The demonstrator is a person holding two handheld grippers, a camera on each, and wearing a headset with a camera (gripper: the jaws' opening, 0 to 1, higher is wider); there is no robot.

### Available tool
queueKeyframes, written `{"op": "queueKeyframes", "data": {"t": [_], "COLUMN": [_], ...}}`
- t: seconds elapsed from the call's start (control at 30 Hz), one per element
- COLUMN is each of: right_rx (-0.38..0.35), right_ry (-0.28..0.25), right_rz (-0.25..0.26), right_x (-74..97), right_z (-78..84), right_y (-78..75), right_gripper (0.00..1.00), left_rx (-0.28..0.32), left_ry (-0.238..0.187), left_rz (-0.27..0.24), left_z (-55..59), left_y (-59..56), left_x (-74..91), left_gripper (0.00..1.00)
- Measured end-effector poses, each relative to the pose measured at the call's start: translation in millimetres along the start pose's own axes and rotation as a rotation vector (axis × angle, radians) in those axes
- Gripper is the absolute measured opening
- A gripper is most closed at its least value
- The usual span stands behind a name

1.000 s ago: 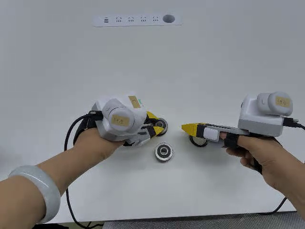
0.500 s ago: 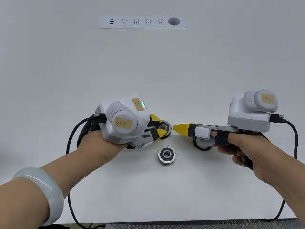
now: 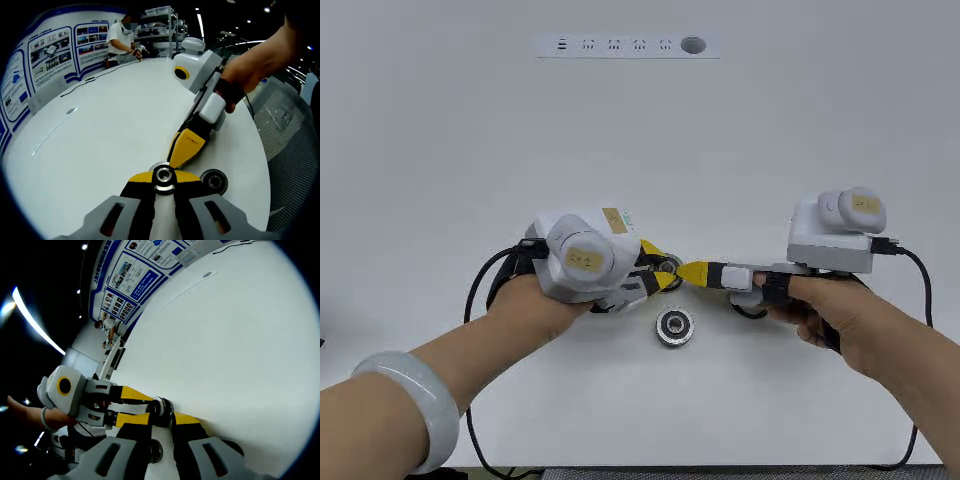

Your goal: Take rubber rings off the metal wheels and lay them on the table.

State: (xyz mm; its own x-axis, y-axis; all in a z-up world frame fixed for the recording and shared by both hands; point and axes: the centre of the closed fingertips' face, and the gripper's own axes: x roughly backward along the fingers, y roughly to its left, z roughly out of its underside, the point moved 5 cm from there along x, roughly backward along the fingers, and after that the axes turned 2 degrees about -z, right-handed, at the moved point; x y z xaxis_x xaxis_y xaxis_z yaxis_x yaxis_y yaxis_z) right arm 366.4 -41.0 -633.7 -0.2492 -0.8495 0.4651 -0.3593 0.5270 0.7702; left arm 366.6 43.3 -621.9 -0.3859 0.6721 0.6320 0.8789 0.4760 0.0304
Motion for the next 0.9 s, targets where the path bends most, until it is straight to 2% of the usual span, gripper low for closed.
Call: {"op": "queueKeyframes", "data": {"t": [0.47,0.6,0.63,0.83,0.9], "right_rx": [-0.053,-0.048,-0.042,-0.033,-0.026], "right_ry": [0.003,0.003,0.003,-0.005,-0.009], "right_rz": [-0.026,-0.029,-0.047,-0.035,-0.030], "right_x": [-4.0,-3.5,-2.9,1.8,3.2], "right_z": [0.4,0.3,0.0,-0.9,-1.4], "right_y": [-1.6,0.4,2.9,3.2,2.3], "right_gripper": [0.16,0.17,0.15,0.14,0.10], "left_rx": [0.009,0.009,0.008,0.003,0.004], "left_ry": [-0.005,-0.008,-0.008,-0.006,-0.007], "left_rz": [0.004,0.006,0.006,0.008,0.007], "left_z": [0.5,0.4,0.3,0.0,0.0], "left_y": [0.4,0.5,0.5,0.6,0.6], "left_x": [-0.1,0.0,0.0,-0.1,-0.1], "left_gripper": [0.13,0.13,0.13,0.13,0.13]}}
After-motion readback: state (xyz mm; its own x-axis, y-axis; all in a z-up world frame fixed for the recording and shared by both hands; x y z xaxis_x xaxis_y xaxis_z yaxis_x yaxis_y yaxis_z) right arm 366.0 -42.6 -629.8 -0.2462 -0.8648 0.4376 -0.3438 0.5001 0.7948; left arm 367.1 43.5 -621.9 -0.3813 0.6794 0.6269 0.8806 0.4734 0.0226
